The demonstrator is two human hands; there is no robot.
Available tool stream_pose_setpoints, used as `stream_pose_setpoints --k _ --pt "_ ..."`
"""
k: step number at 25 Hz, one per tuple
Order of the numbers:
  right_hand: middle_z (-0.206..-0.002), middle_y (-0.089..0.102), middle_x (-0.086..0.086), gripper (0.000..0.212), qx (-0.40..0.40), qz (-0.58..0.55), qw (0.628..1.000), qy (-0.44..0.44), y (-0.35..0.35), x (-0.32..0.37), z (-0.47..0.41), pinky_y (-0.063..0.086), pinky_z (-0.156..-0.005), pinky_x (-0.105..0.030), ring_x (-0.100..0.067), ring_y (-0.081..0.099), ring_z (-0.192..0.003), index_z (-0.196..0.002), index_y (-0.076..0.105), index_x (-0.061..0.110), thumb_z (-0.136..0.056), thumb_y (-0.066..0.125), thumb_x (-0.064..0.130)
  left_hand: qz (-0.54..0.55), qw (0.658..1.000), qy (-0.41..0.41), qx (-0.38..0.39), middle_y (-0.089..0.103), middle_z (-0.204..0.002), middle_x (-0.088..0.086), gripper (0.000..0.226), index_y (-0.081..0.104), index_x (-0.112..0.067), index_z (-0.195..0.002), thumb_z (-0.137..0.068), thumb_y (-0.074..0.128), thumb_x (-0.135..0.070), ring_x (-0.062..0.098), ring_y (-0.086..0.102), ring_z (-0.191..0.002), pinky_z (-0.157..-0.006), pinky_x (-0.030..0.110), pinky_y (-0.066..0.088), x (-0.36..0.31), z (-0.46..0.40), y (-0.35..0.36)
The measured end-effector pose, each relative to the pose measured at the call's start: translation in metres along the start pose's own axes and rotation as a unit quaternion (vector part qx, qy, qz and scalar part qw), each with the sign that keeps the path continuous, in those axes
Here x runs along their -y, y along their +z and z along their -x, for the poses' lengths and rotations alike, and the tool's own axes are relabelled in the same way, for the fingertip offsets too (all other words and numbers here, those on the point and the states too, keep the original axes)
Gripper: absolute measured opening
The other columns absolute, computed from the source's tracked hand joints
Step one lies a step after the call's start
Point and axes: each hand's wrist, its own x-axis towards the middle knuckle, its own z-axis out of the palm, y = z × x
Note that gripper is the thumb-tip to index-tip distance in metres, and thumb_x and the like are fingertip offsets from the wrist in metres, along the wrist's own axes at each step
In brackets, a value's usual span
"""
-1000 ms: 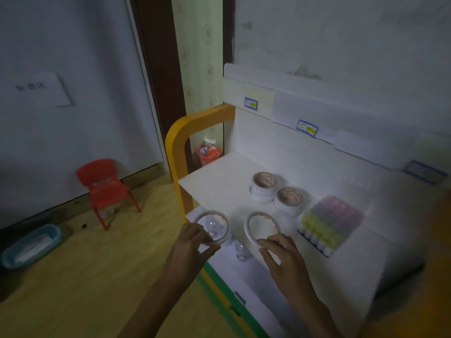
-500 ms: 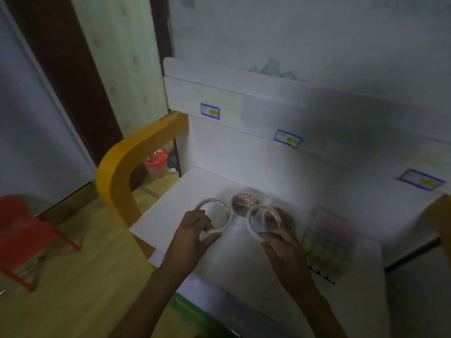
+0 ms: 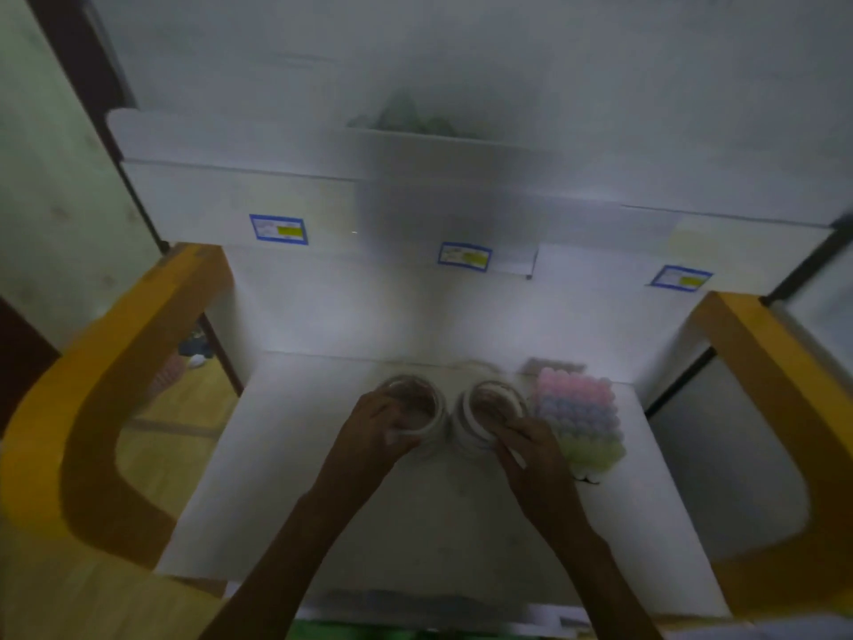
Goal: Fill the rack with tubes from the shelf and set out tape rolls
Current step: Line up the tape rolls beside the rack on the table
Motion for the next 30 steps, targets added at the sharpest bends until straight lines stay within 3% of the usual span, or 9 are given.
stream_pose_setpoints --k 4,9,15,19,21,24,28,30 --pt "-0.096 0.066 -0.007 0.028 -0.008 0.032 0.999 -0.017 0.009 0.006 0.001 0.047 -0.077 -0.025 -0.019 0.055 -0.092 -0.107 0.072 0.011 -0.090 0.052 0.021 0.002 1.000 0.006 0.006 0.066 -0.089 0.012 0.035 0.063 -0.006 -0.070 -0.073 0.062 -0.041 0.020 0.049 -0.093 -0.082 0.026 0.039 0.010 -0.005 0.011" --pt "-0.094 0.066 -0.008 0.021 0.009 0.042 0.999 -0.008 0.018 0.002 -0.004 0.042 -0.078 -0.023 -0.025 0.060 -0.087 -0.100 0.073 0.011 -0.087 0.058 0.017 0.007 1.000 0.005 0.016 0.065 -0.086 0.009 0.035 0.062 -0.005 -0.071 -0.074 0.062 -0.040 0.019 0.049 -0.091 -0.078 0.028 0.042 0.010 -0.006 0.012" --pt "-0.090 0.067 -0.006 0.018 0.029 0.055 0.998 -0.007 0.015 0.007 -0.002 0.051 -0.068 -0.031 -0.027 0.062 -0.082 -0.095 0.073 0.011 -0.080 0.064 0.010 0.009 0.998 -0.008 0.068 0.064 -0.089 0.006 0.032 0.063 -0.009 -0.074 -0.073 0.062 -0.041 0.020 0.049 -0.093 -0.079 0.032 0.042 0.012 -0.003 0.011" --pt "-0.104 0.067 -0.010 0.026 0.027 0.032 0.999 -0.001 0.009 0.012 0.003 0.053 -0.083 -0.035 -0.026 0.060 -0.098 -0.106 0.069 0.006 -0.080 0.066 0.007 -0.002 0.997 0.016 0.082 0.065 -0.100 0.008 0.038 0.067 -0.008 -0.089 -0.070 0.063 -0.041 0.023 0.049 -0.100 -0.087 0.031 0.042 0.006 -0.006 0.003" --pt "-0.110 0.067 -0.011 0.032 0.014 0.024 1.000 -0.005 -0.002 0.012 0.005 0.046 -0.095 -0.027 -0.022 0.057 -0.105 -0.112 0.067 0.005 -0.081 0.069 0.006 0.005 0.996 0.028 0.082 0.063 -0.111 0.007 0.044 0.066 -0.010 -0.102 -0.069 0.066 -0.039 0.024 0.050 -0.107 -0.094 0.029 0.038 -0.003 -0.011 -0.003" --pt "-0.108 0.068 -0.011 0.031 -0.016 0.018 0.999 0.031 -0.031 0.013 0.011 0.043 -0.092 -0.019 -0.017 0.055 -0.104 -0.113 0.066 0.006 -0.083 0.068 0.014 -0.001 0.994 0.071 0.088 0.061 -0.112 0.010 0.044 0.066 -0.007 -0.105 -0.073 0.062 -0.036 0.025 0.049 -0.110 -0.098 0.034 0.037 -0.028 -0.022 -0.005" --pt "-0.113 0.066 -0.006 0.035 -0.026 0.022 0.992 0.121 -0.076 0.002 0.042 0.053 -0.081 -0.030 -0.021 0.059 -0.105 -0.117 0.064 0.013 -0.083 0.074 0.013 0.032 0.988 0.089 0.125 0.060 -0.121 0.011 0.051 0.062 -0.007 -0.119 -0.078 0.055 -0.036 0.021 0.045 -0.115 -0.103 0.028 0.029 -0.078 -0.031 0.016" --pt "-0.121 0.062 0.000 0.037 -0.020 0.012 0.990 0.141 -0.102 -0.012 0.063 0.055 -0.084 -0.035 -0.018 0.056 -0.111 -0.124 0.060 0.019 -0.088 0.067 0.024 0.066 0.981 0.101 0.152 0.056 -0.124 0.009 0.050 0.060 -0.009 -0.121 -0.080 0.055 -0.038 0.019 0.044 -0.118 -0.102 0.032 0.036 -0.107 -0.028 0.030"
